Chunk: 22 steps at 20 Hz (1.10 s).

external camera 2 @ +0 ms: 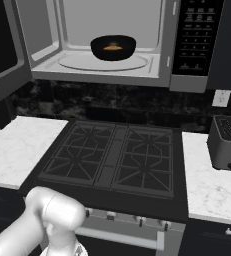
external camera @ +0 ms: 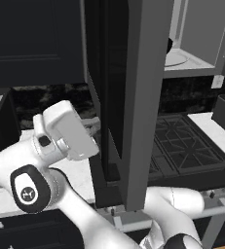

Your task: Open the microwave, place the bowl with waffle inside the microwave, then close the microwave door and turn it on.

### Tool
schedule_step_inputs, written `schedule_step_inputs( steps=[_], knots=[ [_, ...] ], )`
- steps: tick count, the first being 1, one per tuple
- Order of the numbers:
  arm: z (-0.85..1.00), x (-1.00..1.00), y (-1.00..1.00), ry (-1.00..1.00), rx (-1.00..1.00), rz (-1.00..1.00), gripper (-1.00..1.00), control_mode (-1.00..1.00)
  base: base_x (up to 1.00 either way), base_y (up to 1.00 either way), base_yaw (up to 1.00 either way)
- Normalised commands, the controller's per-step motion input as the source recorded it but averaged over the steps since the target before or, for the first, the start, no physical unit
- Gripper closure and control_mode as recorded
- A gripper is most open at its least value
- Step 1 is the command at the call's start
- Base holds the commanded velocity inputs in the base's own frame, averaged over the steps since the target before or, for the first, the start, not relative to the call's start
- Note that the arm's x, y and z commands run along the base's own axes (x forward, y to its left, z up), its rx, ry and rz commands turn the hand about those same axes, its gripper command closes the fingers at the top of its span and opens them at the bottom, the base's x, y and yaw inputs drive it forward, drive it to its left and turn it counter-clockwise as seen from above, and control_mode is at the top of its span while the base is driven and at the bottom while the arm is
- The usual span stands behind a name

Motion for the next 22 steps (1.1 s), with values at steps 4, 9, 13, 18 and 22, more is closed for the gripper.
schedule_step_inputs(
  steps=[4, 9, 13, 18, 22],
  knots=[
    [0.48, -0.24, -1.00, 0.08, 0.33, -0.01, 1.00, -1.00, 0.00, 0.00, 0.00],
    [0.38, -0.07, -1.00, 0.14, 0.36, 0.00, 1.00, -1.00, 0.00, 0.00, 0.00],
    [0.26, 0.07, -1.00, 0.31, 0.33, 0.00, 1.00, -1.00, 0.00, 0.00, 0.00],
    [0.21, 0.27, -1.00, 0.35, 0.23, 0.10, 1.00, -1.00, 0.00, 0.00, 0.00],
    [0.10, 0.53, -1.00, 0.29, 0.14, 0.24, 1.00, -1.00, 0.00, 0.00, 0.00]
  ],
)
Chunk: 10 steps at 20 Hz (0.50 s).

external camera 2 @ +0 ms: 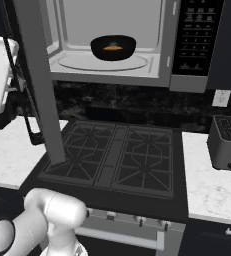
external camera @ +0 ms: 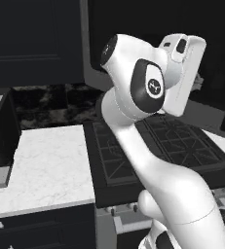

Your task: Open the microwave, place the bowl with waffle inside the microwave, then close the microwave door and turn it on.

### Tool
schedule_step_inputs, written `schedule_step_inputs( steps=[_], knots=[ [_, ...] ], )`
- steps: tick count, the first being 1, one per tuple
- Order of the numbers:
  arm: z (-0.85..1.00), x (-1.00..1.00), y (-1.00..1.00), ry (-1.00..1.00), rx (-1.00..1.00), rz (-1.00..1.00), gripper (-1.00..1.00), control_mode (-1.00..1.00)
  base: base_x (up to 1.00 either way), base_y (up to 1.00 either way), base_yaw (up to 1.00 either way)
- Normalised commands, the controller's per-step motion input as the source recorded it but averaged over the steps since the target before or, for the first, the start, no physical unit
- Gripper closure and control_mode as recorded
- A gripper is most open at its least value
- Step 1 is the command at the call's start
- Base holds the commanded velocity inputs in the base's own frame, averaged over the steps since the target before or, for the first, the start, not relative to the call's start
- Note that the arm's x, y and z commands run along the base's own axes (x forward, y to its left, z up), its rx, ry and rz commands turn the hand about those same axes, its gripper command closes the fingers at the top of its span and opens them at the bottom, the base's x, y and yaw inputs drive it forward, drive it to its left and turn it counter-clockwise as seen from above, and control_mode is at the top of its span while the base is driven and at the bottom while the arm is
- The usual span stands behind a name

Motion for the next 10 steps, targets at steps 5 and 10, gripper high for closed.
schedule_step_inputs(
  steps=[5, 10],
  knots=[
    [-0.03, 0.93, -0.97, 0.18, 0.11, 0.32, 1.00, -1.00, 0.00, 0.00, 0.00],
    [-0.35, 1.00, -0.67, 0.19, 0.02, 0.39, 1.00, -1.00, 0.00, 0.00, 0.00]
  ],
)
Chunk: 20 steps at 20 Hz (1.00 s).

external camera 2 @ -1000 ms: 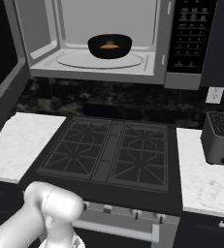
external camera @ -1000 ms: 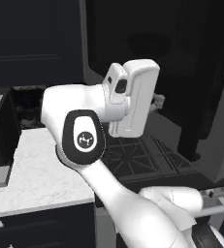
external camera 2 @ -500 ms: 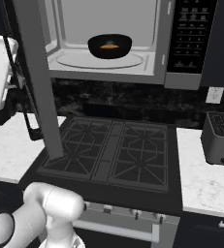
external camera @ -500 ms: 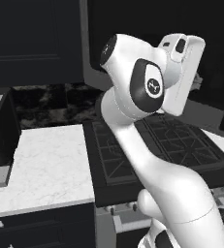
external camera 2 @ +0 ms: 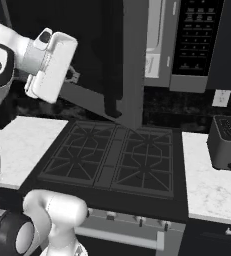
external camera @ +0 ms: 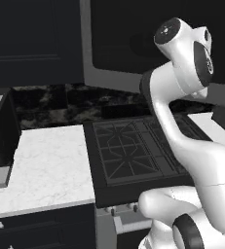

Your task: Open the microwave, place the bowl with waffle inside the microwave, then close the microwave door and turn it on.

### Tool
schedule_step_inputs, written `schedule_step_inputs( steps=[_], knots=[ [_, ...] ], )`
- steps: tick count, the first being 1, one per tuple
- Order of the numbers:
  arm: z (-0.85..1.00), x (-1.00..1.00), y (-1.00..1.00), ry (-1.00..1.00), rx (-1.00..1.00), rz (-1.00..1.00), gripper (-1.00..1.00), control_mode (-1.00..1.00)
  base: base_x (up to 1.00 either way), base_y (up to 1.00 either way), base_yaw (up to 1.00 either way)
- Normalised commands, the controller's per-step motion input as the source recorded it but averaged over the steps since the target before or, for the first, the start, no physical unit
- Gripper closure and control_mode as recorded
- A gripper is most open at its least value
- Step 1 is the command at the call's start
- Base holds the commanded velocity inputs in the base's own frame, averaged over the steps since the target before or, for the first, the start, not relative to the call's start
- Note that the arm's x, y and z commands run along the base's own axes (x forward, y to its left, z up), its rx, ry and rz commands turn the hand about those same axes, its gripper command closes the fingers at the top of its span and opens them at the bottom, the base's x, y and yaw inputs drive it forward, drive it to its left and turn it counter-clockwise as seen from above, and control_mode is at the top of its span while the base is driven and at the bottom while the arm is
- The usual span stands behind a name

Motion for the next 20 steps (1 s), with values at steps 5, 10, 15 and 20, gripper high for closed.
schedule_step_inputs(
  steps=[5, 10, 15, 20],
  knots=[
    [-0.18, 1.00, -0.37, 0.35, 0.00, 0.40, 1.00, -1.00, 0.00, 0.00, 0.00],
    [0.00, 1.00, -0.40, 0.29, 0.06, 0.37, 1.00, -1.00, 0.00, 0.00, 0.00],
    [-0.06, 1.00, -0.36, 0.18, 0.09, 0.32, 1.00, -1.00, 0.00, 0.00, 0.00],
    [-0.51, 1.00, -0.11, 0.02, 0.01, 0.27, 1.00, -1.00, 0.00, 0.00, 0.00]
  ],
)
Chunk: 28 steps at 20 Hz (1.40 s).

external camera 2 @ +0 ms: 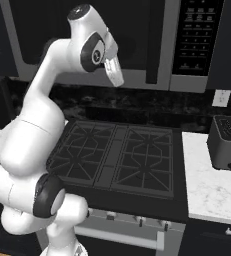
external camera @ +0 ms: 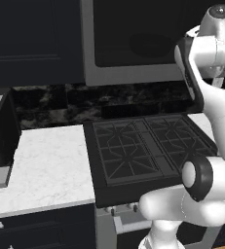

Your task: Open the microwave, place the bowl with waffle inside the microwave, then close the microwave door and turn it on.

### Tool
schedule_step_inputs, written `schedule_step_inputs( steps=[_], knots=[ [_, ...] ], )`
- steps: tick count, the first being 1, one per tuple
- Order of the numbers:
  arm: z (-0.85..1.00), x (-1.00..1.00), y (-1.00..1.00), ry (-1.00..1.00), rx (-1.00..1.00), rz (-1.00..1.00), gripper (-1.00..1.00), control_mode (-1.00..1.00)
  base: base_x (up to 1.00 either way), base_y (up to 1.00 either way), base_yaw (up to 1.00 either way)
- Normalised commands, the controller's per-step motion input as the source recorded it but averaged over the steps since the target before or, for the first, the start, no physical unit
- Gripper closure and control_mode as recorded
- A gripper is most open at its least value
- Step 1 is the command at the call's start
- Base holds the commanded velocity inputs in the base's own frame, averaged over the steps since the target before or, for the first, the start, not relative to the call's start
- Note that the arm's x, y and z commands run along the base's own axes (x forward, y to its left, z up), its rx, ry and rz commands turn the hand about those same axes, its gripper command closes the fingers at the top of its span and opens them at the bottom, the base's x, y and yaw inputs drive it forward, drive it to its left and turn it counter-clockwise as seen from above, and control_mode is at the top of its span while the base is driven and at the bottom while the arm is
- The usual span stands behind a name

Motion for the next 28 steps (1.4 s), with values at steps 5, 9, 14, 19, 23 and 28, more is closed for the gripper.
schedule_step_inputs(
  steps=[5, 9, 14, 19, 23, 28],
  knots=[
    [-1.00, 0.71, -0.17, -0.53, -0.03, 0.30, 1.00, -1.00, 0.00, 0.00, 0.00],
    [-0.85, -0.67, -0.36, -0.73, 0.00, 0.25, 1.00, -1.00, 0.00, 0.00, 0.00],
    [-0.01, -1.00, -0.87, -0.42, 0.01, 0.08, 1.00, -1.00, 0.00, 0.00, 0.00],
    [0.37, -0.50, -0.99, -0.16, 0.07, 0.00, 1.00, -1.00, 0.00, 0.00, 0.00],
    [0.43, -0.15, -1.00, 0.00, 0.16, 0.00, 1.00, -1.00, 0.00, 0.00, 0.00],
    [0.46, -0.30, -0.96, 0.06, 0.30, 0.02, 1.00, -1.00, 0.00, 0.00, 0.00]
  ],
)
